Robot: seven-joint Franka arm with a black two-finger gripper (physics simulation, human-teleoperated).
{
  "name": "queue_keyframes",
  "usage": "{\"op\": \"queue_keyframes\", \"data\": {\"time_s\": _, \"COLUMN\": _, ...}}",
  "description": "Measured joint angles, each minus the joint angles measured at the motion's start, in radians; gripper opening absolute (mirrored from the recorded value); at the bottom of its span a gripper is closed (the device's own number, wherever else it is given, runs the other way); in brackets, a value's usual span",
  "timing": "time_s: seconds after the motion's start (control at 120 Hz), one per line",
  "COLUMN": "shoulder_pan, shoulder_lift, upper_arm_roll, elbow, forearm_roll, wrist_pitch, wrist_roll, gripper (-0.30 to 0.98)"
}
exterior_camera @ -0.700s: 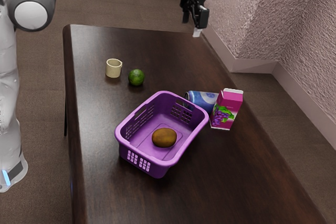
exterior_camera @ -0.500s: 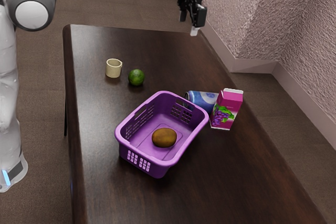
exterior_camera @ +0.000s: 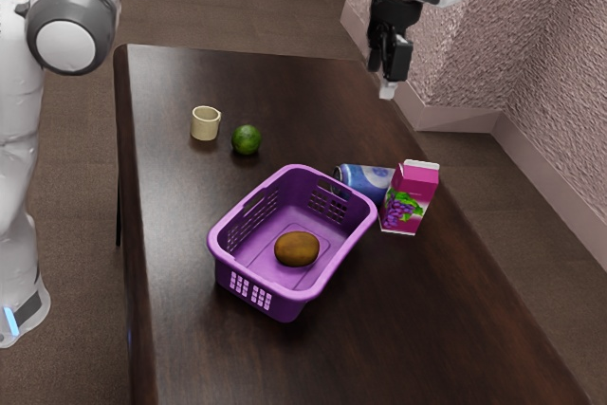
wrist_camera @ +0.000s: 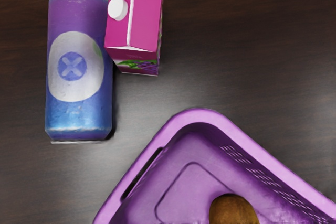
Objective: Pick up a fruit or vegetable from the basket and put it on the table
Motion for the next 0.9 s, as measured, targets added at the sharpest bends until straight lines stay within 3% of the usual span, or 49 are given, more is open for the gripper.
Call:
{"op": "queue_keyframes", "data": {"time_s": 0.075, "shoulder_pan": -0.023, "shoulder_lift": -0.002, "upper_arm_roll": -0.007, "elbow": -0.053, "forearm_roll": 0.007, "wrist_pitch": 0.010, "wrist_roll": 0.002, "gripper": 0.69}}
{"op": "queue_keyframes", "data": {"time_s": 0.208, "shoulder_pan": -0.043, "shoulder_lift": -0.192, "upper_arm_roll": -0.038, "elbow": -0.477, "forearm_roll": 0.014, "wrist_pitch": 0.166, "wrist_roll": 0.008, "gripper": 0.69}}
{"op": "queue_keyframes", "data": {"time_s": 0.375, "shoulder_pan": -0.059, "shoulder_lift": -0.239, "upper_arm_roll": -0.043, "elbow": -0.748, "forearm_roll": 0.015, "wrist_pitch": 0.349, "wrist_roll": 0.020, "gripper": 0.69}}
{"op": "queue_keyframes", "data": {"time_s": 0.575, "shoulder_pan": -0.030, "shoulder_lift": -0.262, "upper_arm_roll": -0.050, "elbow": -0.841, "forearm_roll": 0.008, "wrist_pitch": 0.491, "wrist_roll": 0.036, "gripper": 0.69}}
{"op": "queue_keyframes", "data": {"time_s": 0.9, "shoulder_pan": -0.038, "shoulder_lift": -0.308, "upper_arm_roll": -0.071, "elbow": -0.942, "forearm_roll": -0.003, "wrist_pitch": 0.581, "wrist_roll": 0.054, "gripper": 0.69}}
